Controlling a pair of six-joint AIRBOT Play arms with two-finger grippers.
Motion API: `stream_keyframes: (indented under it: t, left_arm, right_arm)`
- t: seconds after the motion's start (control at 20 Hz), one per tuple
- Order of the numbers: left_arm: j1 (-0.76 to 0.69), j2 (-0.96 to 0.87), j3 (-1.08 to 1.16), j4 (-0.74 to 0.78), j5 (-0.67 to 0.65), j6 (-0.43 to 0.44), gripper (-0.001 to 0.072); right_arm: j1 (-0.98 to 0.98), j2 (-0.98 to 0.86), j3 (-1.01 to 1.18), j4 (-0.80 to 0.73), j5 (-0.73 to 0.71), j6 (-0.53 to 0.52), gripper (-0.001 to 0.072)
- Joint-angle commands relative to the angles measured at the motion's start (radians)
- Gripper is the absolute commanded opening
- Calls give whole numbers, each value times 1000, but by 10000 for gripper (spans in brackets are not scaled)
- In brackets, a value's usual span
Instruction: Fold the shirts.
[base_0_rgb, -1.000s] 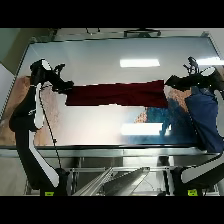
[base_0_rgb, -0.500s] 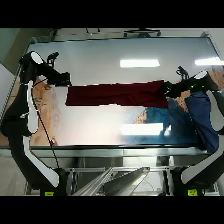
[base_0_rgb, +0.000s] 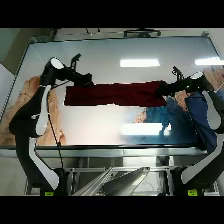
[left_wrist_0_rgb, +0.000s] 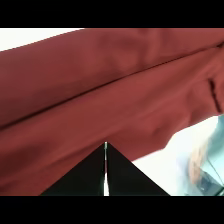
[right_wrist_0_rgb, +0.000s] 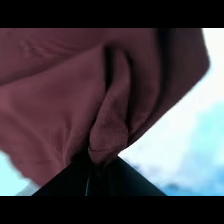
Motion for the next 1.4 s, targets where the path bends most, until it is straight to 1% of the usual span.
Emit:
stream_keyframes:
  t: [0.0, 0.1, 0.2, 0.3, 0.4, 0.5, 0.6, 0.7, 0.8, 0.9, 1.05, 1.2, 1.35]
  left_arm:
    - [-134, -58, -4, -18, 123, 22, 0]
    - [-212, -139, 55, -18, 121, 6, 0]
    - [-278, -227, 138, -18, 113, -16, 0]
    - [-326, -296, 202, -23, 101, -48, 0]
    - [-353, -323, 204, -54, 108, -53, 0]
    - [-359, -316, 173, -136, 147, -48, 0]
    - [-345, -290, 179, -254, 134, -11, -1]
    - [-299, -218, 201, -333, 63, 34, -1]
    - [-211, -82, 189, -348, -25, 55, -1]
    - [-109, 63, 152, -350, -95, 64, -1]
    - [48, 263, 106, -349, -166, 64, 0]
    - [157, 378, 102, -349, -211, 64, 0]
    - [214, 455, 102, -350, -237, 79, 0]
  right_arm:
    - [-1, 69, 48, 18, 97, -6, 26]
    - [-1, 131, 106, 29, 172, 1, 26]
    - [0, 185, 174, 74, 235, 6, 27]
    - [0, 215, 233, 112, 267, 9, 26]
    - [1, 225, 282, 119, 279, 24, 27]
    - [3, 225, 295, 119, 281, 24, 26]
    - [9, 223, 295, 118, 277, 32, 27]
    - [26, 224, 295, 141, 268, 43, 26]
    - [71, 223, 295, 176, 224, 51, 27]
    - [166, 223, 295, 190, 135, 55, 26]
    - [404, 189, 295, 189, -76, 45, 27]
    - [668, 76, 295, 189, -357, 42, 28]
    - [915, -99, 295, 204, -711, 42, 30]
